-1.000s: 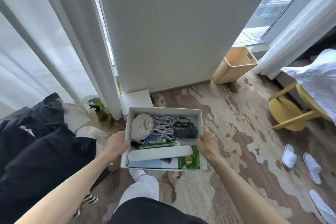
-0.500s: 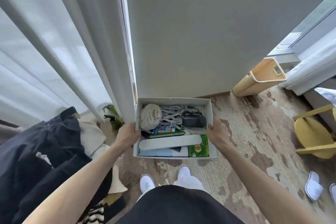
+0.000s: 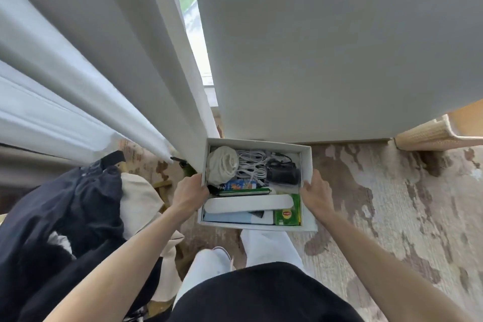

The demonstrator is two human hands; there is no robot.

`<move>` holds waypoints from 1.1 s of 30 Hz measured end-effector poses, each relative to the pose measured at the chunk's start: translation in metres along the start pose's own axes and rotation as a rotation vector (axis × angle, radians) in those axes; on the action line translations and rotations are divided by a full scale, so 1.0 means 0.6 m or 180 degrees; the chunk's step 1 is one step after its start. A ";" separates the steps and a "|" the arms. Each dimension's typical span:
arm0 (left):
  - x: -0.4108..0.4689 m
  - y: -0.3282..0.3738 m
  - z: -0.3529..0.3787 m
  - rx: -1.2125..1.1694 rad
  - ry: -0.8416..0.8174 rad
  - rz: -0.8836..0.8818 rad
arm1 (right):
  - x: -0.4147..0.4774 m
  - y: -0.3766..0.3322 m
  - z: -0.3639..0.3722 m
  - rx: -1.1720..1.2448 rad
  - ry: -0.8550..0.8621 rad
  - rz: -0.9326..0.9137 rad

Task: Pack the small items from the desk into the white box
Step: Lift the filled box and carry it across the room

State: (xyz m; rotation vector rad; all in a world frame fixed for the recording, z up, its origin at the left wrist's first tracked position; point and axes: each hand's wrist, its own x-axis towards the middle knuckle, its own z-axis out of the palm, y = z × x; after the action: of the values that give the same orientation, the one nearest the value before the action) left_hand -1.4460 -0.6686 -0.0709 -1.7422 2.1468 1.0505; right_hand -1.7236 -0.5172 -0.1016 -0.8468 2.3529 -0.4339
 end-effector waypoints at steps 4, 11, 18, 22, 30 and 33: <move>0.069 0.010 0.035 -0.0096 -0.0071 -0.0134 | 0.071 0.011 0.018 -0.0059 -0.0050 0.0062; 0.194 -0.044 0.115 -0.0120 -0.0236 -0.0369 | 0.171 0.016 0.094 -0.0322 -0.0341 0.0210; 0.325 -0.103 0.206 -0.0253 -0.0340 -0.0508 | 0.294 0.039 0.199 -0.0372 -0.0410 0.0209; 0.425 -0.132 0.267 -0.0140 -0.0243 -0.0471 | 0.373 0.075 0.273 -0.0307 -0.0294 0.0299; 0.576 -0.192 0.372 -0.0148 -0.0040 -0.0592 | 0.510 0.119 0.408 -0.0211 -0.0292 0.0336; 0.609 -0.212 0.404 -0.0232 0.0052 -0.0703 | 0.537 0.122 0.443 -0.0145 -0.0236 0.0294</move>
State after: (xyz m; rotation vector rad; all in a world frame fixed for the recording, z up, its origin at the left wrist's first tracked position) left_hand -1.5060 -0.8126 -0.5003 -1.9726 1.8919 1.0702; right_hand -1.7901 -0.7022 -0.4775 -0.7583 2.3302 -0.3066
